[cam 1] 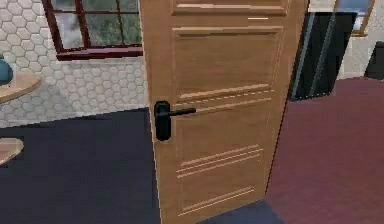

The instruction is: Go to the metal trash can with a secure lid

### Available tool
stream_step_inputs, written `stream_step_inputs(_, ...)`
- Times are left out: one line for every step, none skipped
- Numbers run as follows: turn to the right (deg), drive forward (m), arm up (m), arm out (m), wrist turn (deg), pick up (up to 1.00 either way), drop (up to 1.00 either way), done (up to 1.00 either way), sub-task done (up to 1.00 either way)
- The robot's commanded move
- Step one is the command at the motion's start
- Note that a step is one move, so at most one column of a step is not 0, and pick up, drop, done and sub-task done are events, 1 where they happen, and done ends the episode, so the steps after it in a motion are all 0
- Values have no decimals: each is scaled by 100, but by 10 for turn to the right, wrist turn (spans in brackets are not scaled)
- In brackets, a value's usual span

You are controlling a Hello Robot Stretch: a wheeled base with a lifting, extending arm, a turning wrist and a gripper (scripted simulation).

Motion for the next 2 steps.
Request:
stream_step_inputs(450,0,0,0,0,0,0,0,0)
stream_step_inputs(210,0,0,0,0,0,0,0,0)
